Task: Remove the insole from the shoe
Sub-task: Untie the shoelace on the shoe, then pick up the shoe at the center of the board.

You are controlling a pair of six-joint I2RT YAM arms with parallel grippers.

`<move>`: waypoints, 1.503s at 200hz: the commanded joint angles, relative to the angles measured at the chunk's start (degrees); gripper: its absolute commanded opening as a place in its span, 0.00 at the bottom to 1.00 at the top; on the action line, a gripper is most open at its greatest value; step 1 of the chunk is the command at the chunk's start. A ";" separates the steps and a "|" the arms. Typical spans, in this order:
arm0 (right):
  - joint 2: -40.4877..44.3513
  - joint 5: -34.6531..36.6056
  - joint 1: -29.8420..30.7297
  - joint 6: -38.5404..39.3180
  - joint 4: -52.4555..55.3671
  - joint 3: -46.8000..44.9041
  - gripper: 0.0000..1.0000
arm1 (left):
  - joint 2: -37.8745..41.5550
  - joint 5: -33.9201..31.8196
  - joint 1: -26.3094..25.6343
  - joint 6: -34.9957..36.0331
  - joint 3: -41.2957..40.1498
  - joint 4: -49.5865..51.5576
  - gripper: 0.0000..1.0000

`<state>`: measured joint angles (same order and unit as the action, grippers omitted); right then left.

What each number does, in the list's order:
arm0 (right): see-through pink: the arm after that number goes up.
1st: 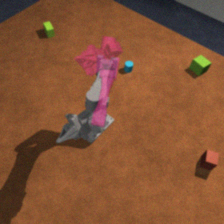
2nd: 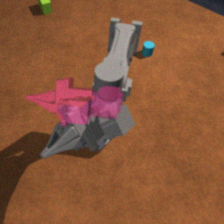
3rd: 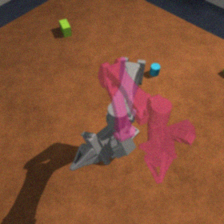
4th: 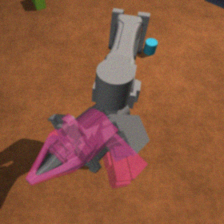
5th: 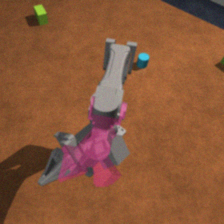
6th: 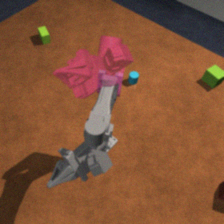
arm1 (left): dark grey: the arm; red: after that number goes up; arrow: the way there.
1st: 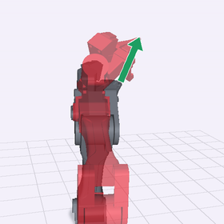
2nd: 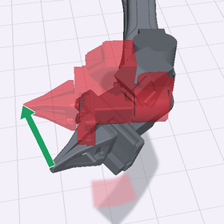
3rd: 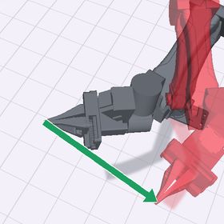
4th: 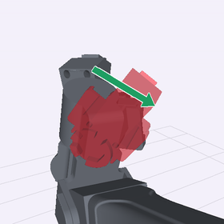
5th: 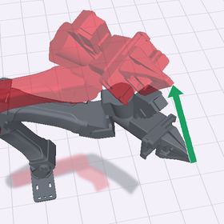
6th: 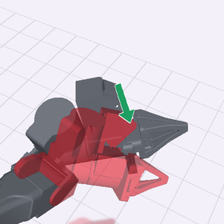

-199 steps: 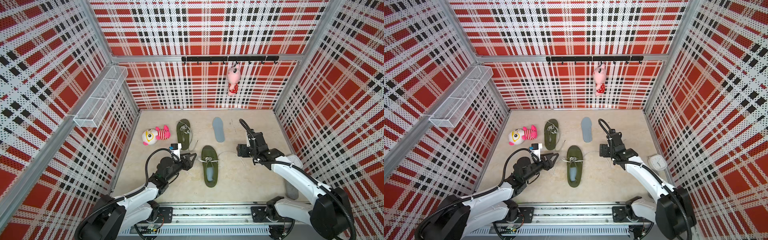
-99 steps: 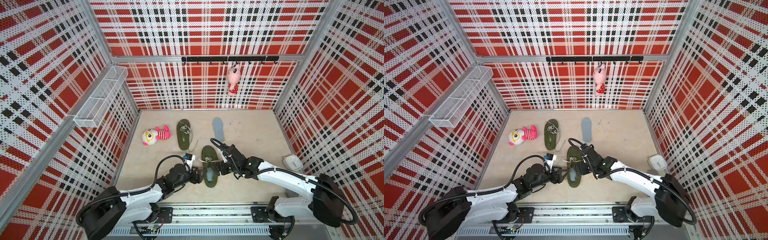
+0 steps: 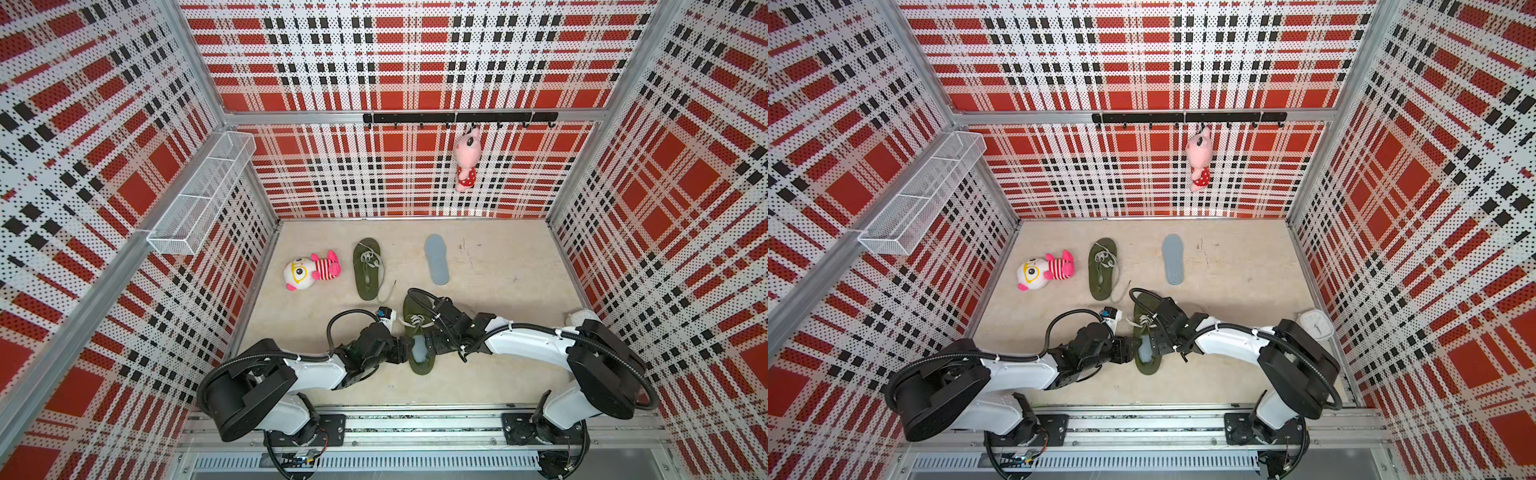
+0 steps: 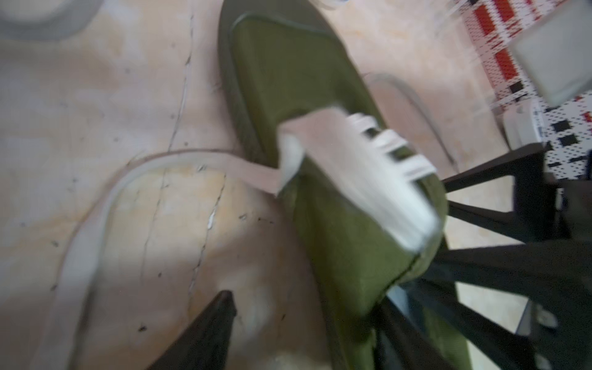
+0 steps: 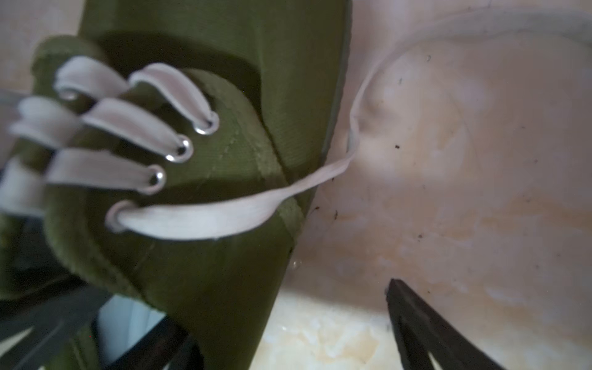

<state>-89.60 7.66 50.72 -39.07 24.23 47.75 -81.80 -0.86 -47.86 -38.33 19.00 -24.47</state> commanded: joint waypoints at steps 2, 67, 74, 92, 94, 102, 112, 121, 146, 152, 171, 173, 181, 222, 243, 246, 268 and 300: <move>-1.35 9.64 0.25 -1.47 6.41 1.97 0.81 | -1.21 -4.53 1.93 -2.27 1.19 4.17 0.52; 2.33 14.73 -4.48 -1.61 11.48 -1.95 0.47 | -2.27 -3.63 4.79 -2.72 -0.20 4.47 0.19; 2.64 14.29 -5.21 -1.26 11.13 -2.51 0.42 | -2.60 -3.36 4.79 -2.63 -0.20 4.28 0.19; 2.85 14.05 -5.98 -0.92 11.27 -2.92 0.30 | -3.36 -3.09 4.79 -2.45 -0.02 4.25 0.19; 2.83 13.96 -5.98 -0.81 11.14 -2.92 0.29 | -3.41 -3.11 4.79 -2.45 -0.13 4.19 0.19; 2.94 13.18 -6.00 -0.60 10.59 -3.01 0.26 | -3.42 -3.22 4.79 -2.54 -0.15 4.02 0.19; 3.31 10.95 -5.98 0.09 8.79 -3.31 0.22 | -3.27 -2.54 4.79 -2.34 -0.43 2.80 0.20; 3.54 8.73 -5.98 0.35 6.37 -3.77 0.21 | -2.77 -1.21 4.79 -1.88 -0.79 1.18 0.21; 3.91 4.41 -5.98 0.40 1.13 -5.06 0.16 | -0.34 3.44 4.35 0.68 -1.14 -3.00 0.33; 3.98 3.09 -5.98 0.35 0.24 -5.28 0.15 | 0.36 5.69 4.48 1.56 -1.31 -4.45 0.39; 4.13 1.01 -5.98 -0.08 -1.59 -5.95 0.12 | 3.31 12.75 5.89 2.64 -2.45 -9.14 0.67; 4.10 0.97 -5.98 -0.12 -1.63 -5.99 0.12 | 3.64 13.48 6.12 2.60 -2.65 -9.66 0.69; 4.16 0.71 -5.98 -0.28 -1.85 -6.09 0.11 | 5.08 16.09 7.56 2.39 -3.12 -11.21 0.75; 4.26 -0.23 -5.98 -0.53 -2.34 -6.53 0.09 | 4.44 24.83 16.42 1.95 1.49 -12.34 0.82; 4.65 -0.44 -5.98 -0.57 -2.77 -6.61 0.09 | -1.71 25.73 18.42 1.23 7.36 -12.26 0.82; 4.69 -0.41 -5.98 -0.57 -2.83 -6.61 0.09 | -2.51 25.66 18.60 0.97 8.30 -12.22 0.82; 4.91 -0.57 -5.98 -0.60 -3.32 -6.70 0.09 | -10.50 25.29 19.44 -0.41 15.34 -11.86 0.81; 4.18 -0.75 -5.98 0.00 -2.87 -6.26 0.09 | -20.99 25.60 19.65 -1.04 24.00 -11.18 0.80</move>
<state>-85.47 7.25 45.17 -39.27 18.57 42.33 -97.03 23.33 -28.51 -38.76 38.41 -35.62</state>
